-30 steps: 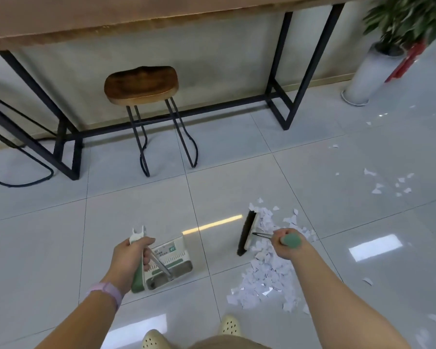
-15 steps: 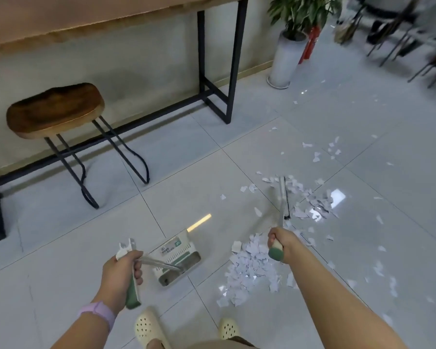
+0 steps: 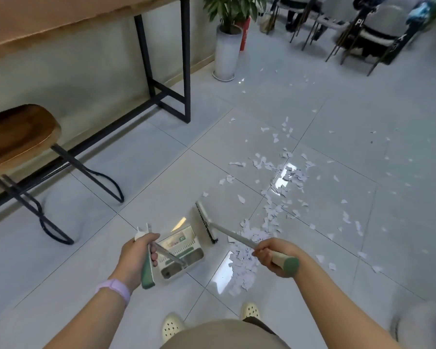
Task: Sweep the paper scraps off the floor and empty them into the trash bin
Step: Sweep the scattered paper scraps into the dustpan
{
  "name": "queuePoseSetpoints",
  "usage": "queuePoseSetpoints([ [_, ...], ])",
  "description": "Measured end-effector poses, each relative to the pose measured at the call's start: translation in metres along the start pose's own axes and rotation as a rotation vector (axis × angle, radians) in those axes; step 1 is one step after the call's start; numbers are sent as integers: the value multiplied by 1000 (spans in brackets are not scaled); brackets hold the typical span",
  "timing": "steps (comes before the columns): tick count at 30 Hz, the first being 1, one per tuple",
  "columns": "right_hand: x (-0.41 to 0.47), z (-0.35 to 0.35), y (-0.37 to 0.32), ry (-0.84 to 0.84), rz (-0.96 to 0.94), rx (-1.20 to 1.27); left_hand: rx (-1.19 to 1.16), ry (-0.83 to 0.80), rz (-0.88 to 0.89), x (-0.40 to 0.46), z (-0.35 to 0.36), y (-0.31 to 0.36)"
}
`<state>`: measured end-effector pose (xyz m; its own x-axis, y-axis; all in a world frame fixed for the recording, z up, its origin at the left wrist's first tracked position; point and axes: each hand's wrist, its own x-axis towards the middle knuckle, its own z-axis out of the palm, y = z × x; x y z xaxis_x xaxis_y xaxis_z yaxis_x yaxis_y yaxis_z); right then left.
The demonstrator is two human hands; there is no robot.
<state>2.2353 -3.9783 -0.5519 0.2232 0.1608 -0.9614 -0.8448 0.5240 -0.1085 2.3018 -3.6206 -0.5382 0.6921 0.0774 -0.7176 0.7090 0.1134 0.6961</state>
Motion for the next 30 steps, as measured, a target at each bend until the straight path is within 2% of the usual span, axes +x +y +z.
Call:
queuePoseSetpoints([
  [4,3,18,17,3,54,-34,67,-112,-27,8,-16,1],
  [10,14,33,26,50,168,-76,98,-153,-45,24,-23,8],
  [17,20,15,12,139,131,-133,163,-172,-47,53,-22,33],
  [24,53,23,-27,353,-75,-83,185,-194,-65,98,-1,75],
  [30,108,32,-91,558,-286,-77,263,-251,-46,157,52,117],
])
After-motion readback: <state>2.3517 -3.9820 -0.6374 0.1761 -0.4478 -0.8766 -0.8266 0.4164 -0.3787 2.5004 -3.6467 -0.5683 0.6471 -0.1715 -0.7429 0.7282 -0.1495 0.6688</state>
